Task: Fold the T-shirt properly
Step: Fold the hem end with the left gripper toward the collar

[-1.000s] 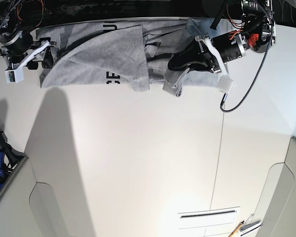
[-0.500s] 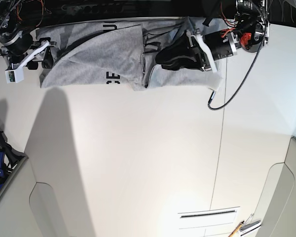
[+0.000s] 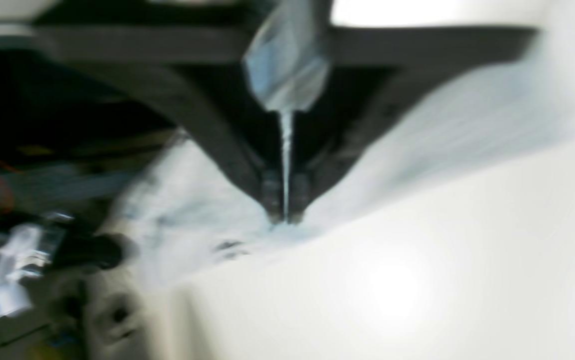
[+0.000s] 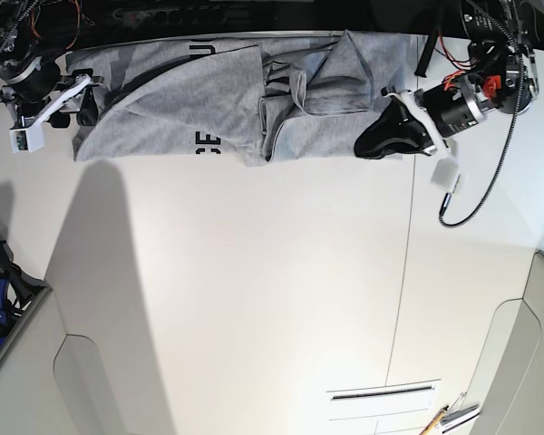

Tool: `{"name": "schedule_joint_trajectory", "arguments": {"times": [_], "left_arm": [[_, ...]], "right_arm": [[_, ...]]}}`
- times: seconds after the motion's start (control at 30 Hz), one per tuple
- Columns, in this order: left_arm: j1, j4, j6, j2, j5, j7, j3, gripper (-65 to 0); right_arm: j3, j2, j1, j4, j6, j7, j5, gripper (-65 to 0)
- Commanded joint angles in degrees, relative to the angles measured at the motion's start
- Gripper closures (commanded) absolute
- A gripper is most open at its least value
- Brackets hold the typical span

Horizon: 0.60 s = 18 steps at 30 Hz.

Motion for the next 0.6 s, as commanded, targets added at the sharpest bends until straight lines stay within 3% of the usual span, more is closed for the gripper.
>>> {"name": "schedule_joint_trajectory", "arguments": {"times": [0.0,0.2,0.47,0.57], "left_arm": [[0.3,0.9,-0.5,-1.1,0.3,-0.7,-1.1,0.0],[5.0,0.9,-0.5,-3.1,11.2,-3.9,-2.2,0.0],[6.5,0.9,1.0,-3.1,12.4,-5.0,2.8,0.0],[6.5,0.9,2.5,-3.1,16.3,-6.9,7.6,0.0]], "right_arm": [[0.3,0.6,0.0,0.9,0.2,0.9,0.5,-29.5],[0.3,0.6,0.0,0.9,0.2,0.9,0.5,-29.5],[0.3,0.6,0.0,0.9,0.2,0.9,1.1,-29.5],[0.3,0.6,0.0,0.9,0.2,0.9,1.1,-29.5]]}}
